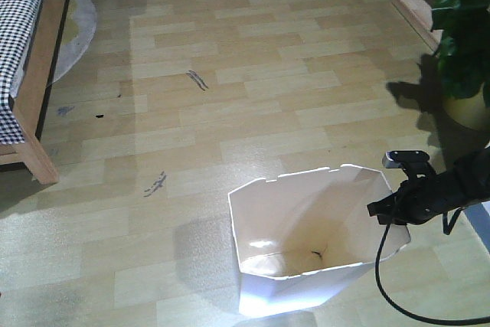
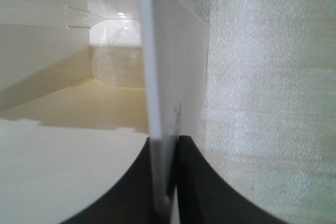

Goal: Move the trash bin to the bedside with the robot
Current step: 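Hold the bin with the right gripper while the base turns away from desk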

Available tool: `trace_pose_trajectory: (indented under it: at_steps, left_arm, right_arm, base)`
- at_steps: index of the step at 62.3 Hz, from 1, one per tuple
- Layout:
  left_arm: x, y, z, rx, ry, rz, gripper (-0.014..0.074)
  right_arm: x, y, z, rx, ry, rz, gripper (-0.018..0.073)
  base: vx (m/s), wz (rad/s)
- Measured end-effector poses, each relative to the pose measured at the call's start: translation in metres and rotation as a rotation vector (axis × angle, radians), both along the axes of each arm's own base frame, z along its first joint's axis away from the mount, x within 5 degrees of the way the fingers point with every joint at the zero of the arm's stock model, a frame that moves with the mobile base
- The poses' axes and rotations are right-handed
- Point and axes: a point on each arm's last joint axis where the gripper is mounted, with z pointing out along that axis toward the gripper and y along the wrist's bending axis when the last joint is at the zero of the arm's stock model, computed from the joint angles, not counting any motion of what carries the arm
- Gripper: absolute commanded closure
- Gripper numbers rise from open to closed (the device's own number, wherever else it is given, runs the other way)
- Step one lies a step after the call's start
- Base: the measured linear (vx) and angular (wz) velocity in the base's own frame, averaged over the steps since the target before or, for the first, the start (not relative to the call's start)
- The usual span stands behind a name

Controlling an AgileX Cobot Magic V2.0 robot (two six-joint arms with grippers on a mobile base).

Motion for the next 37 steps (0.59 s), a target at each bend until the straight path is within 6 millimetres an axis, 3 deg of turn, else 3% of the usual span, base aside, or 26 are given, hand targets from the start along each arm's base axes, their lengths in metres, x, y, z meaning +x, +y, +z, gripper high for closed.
trace_pose_trajectory:
  at_steps: [37]
  left_arm:
    - [0.0, 0.0, 0.0, 0.0, 0.0, 0.0, 0.0602]
  right_arm:
    - [0.0004, -0.0014, -0.0004, -0.016, -0.003, -0.004, 0.0565]
  base:
    - [0.28, 0.04]
